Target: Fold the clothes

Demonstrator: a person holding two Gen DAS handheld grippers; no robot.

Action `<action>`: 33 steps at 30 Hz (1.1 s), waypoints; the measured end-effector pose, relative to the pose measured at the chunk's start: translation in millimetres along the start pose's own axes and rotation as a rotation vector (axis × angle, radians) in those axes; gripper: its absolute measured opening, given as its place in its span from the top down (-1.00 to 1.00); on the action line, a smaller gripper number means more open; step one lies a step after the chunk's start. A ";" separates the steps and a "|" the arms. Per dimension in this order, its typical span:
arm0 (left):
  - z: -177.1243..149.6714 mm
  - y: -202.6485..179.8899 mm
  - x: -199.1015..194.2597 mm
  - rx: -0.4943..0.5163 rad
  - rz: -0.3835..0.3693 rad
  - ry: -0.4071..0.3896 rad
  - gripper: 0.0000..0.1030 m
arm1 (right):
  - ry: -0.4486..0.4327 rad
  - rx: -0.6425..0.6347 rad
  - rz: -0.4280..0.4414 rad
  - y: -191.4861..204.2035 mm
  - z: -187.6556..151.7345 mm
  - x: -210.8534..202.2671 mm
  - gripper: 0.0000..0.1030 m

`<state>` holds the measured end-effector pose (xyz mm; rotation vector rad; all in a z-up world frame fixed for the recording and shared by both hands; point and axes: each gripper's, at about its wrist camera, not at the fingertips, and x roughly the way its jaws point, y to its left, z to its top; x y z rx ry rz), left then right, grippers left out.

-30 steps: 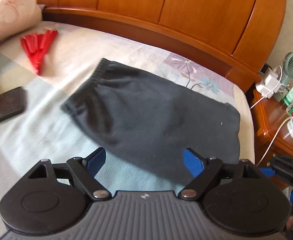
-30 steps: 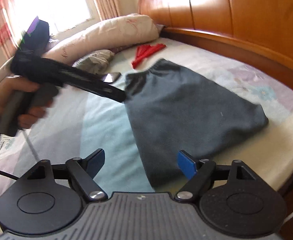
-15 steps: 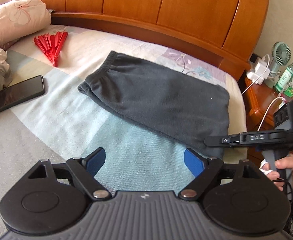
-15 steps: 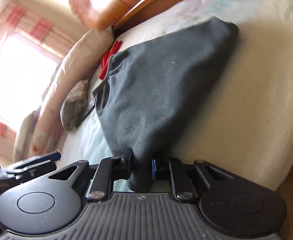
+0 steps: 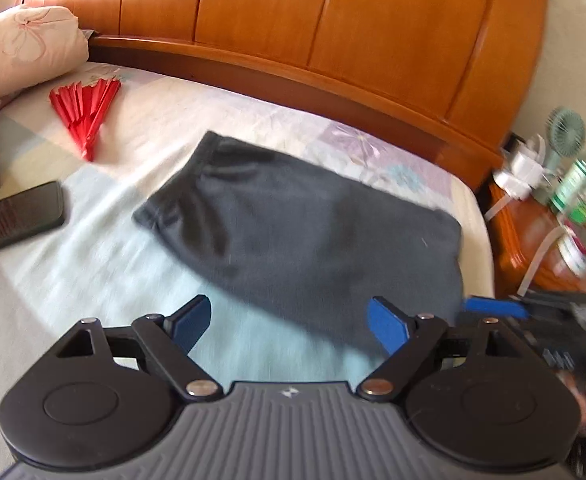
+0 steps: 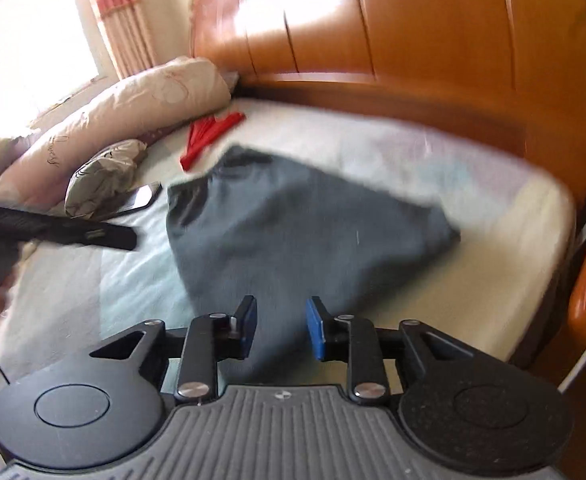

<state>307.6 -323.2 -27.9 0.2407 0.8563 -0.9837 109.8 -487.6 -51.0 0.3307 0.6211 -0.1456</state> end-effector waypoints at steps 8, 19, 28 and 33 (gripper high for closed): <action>3.0 -1.0 76.4 -0.018 0.085 0.072 -0.79 | 0.069 -0.036 -0.020 -1.4 -0.2 36.3 0.26; -14.3 -25.3 -2.3 0.000 0.140 -0.088 -0.83 | 0.094 -0.002 0.024 14.3 -5.4 1.3 0.03; -67.8 -81.4 -79.8 0.096 0.202 -0.266 -0.99 | 0.114 0.003 0.018 39.2 -22.2 -49.8 -0.13; -87.1 -92.3 -104.9 0.099 0.146 -0.202 -0.99 | 0.127 -0.004 -0.010 48.3 -32.4 -75.3 -0.26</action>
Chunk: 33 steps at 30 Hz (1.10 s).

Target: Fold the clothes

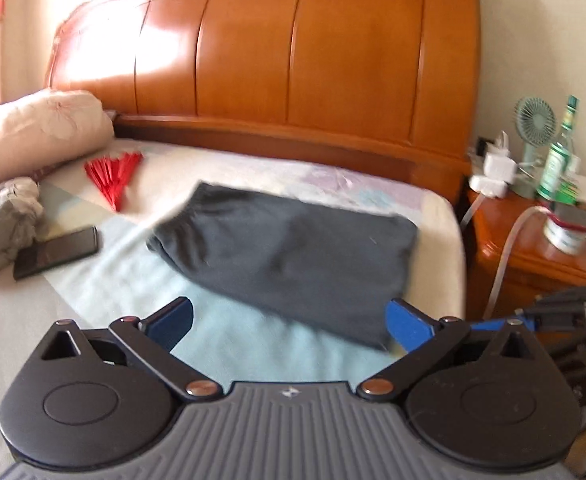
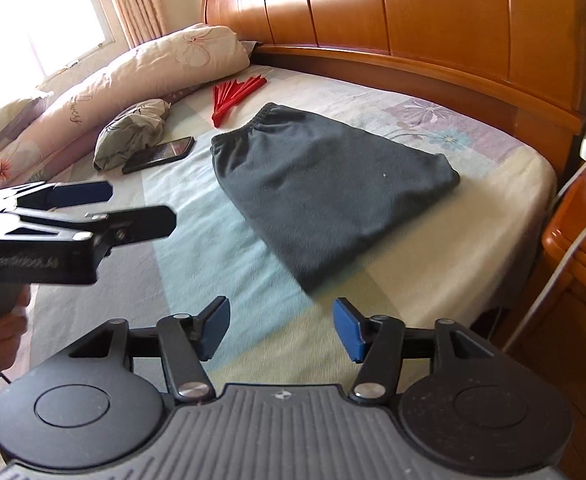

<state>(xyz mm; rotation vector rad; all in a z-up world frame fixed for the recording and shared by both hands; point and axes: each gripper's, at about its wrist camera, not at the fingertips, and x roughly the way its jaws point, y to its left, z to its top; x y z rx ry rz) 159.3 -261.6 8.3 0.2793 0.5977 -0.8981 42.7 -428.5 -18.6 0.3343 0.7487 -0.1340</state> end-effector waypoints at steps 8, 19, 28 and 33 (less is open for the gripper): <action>-20.7 -8.3 -34.5 -0.049 0.026 0.013 -0.99 | -0.007 -0.009 -0.076 16.3 -14.1 -31.9 -0.84; -45.9 -16.1 -68.2 -0.092 0.070 0.052 -0.99 | 0.012 -0.073 -0.158 38.3 -33.8 -56.0 -1.00; -51.1 -29.9 -90.8 -0.099 0.081 0.057 -0.99 | -0.042 -0.020 -0.184 32.2 -35.1 -83.6 -1.00; -56.5 -38.5 -101.4 -0.116 0.084 0.062 -0.98 | -0.057 -0.035 -0.184 36.9 -39.1 -92.8 -1.00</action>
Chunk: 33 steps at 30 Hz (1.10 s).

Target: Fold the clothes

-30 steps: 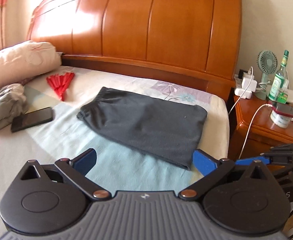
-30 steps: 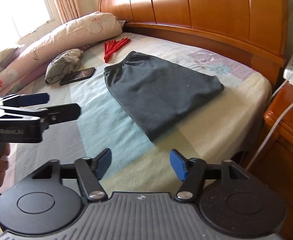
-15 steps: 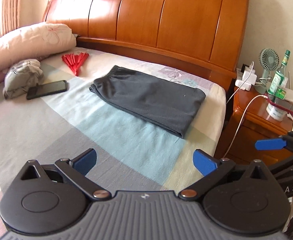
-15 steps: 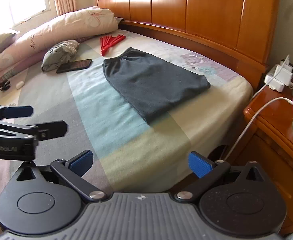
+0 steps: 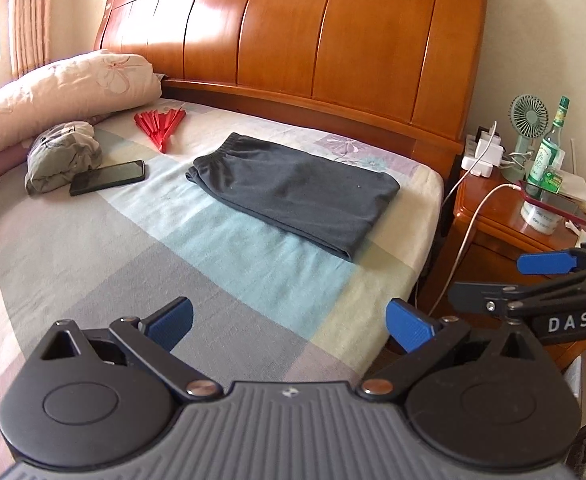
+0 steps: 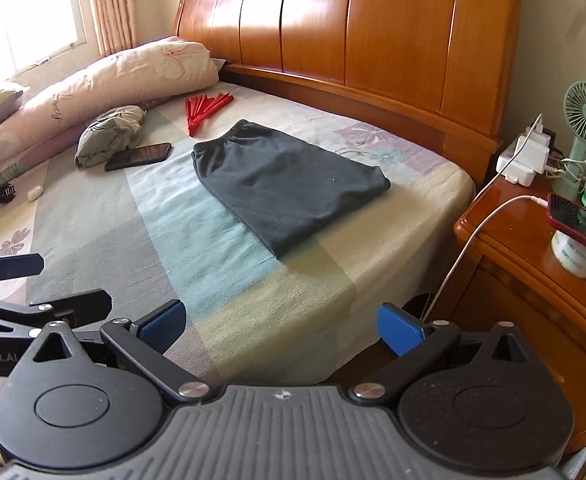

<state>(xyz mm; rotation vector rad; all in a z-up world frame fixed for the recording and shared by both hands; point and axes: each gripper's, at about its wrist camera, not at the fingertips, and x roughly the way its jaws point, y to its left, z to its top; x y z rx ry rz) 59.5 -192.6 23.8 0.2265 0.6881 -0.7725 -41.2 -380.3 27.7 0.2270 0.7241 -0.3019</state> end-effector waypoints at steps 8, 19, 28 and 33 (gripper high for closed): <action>-9.1 -6.1 -11.6 -0.014 0.017 0.015 -0.98 | 0.002 -0.020 -0.002 3.1 -6.5 -7.7 -1.00; -8.8 -3.7 -16.0 -0.014 0.036 0.023 -0.98 | 0.001 -0.031 0.009 7.7 -7.8 -8.0 -1.00; -5.7 -3.0 -11.1 -0.017 0.025 0.034 -0.98 | 0.010 -0.034 -0.006 8.2 -5.2 -4.3 -1.00; -5.1 -3.6 -9.7 -0.018 0.021 0.038 -0.98 | 0.010 -0.035 -0.012 8.2 -4.7 -3.9 -1.00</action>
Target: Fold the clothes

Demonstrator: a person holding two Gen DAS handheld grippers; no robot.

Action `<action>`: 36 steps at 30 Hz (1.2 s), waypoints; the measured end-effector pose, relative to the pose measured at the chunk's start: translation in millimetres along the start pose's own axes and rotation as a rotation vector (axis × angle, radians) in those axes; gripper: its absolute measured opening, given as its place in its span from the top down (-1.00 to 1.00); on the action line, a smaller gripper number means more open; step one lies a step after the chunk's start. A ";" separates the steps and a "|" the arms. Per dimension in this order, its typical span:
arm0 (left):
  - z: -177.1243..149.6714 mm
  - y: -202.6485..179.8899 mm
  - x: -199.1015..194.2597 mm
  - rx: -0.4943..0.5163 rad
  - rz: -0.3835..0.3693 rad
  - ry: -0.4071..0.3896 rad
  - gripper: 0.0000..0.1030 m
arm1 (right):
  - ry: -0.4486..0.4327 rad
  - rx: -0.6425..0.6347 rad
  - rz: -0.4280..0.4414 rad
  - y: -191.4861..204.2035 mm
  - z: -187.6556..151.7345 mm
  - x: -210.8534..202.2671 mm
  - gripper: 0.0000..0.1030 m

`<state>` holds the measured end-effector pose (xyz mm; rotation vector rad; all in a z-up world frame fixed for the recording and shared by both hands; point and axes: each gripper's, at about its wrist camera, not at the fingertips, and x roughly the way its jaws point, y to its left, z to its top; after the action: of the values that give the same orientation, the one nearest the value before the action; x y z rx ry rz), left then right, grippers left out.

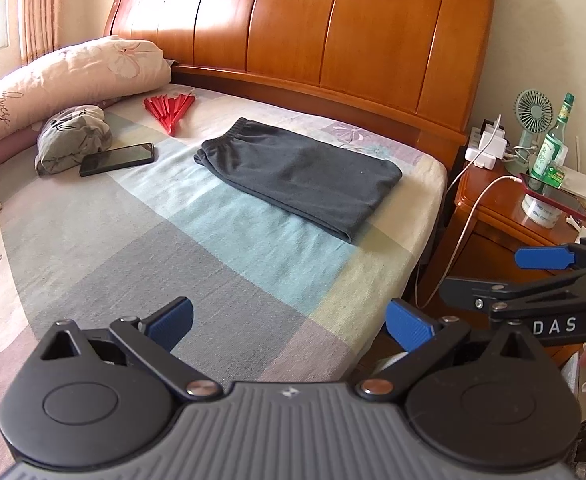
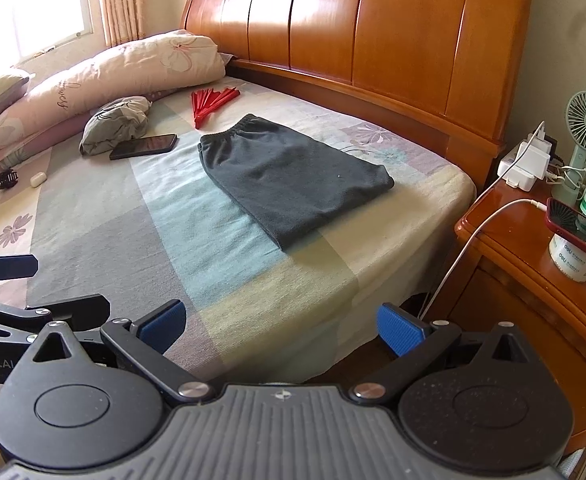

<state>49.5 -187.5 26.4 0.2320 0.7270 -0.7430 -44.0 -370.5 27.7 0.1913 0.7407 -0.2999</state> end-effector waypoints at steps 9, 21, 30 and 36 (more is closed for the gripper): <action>0.7 -0.4 1.8 0.000 -0.001 0.005 -0.98 | 0.004 0.003 -0.005 -1.2 1.0 0.9 -1.00; 1.8 -0.9 3.9 -0.004 -0.001 0.012 -0.99 | 0.009 0.001 -0.012 -2.1 2.0 3.1 -1.00; 1.4 0.5 4.8 -0.008 0.006 0.017 -0.99 | 0.014 -0.009 -0.010 -1.3 3.3 4.9 -1.00; 1.7 3.0 5.5 -0.020 0.020 0.024 -0.99 | 0.026 -0.033 0.011 1.0 7.2 9.8 -1.00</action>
<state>55.2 -189.0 23.7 0.2296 0.7538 -0.7149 -32.4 -373.5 26.2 0.1683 0.7700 -0.2749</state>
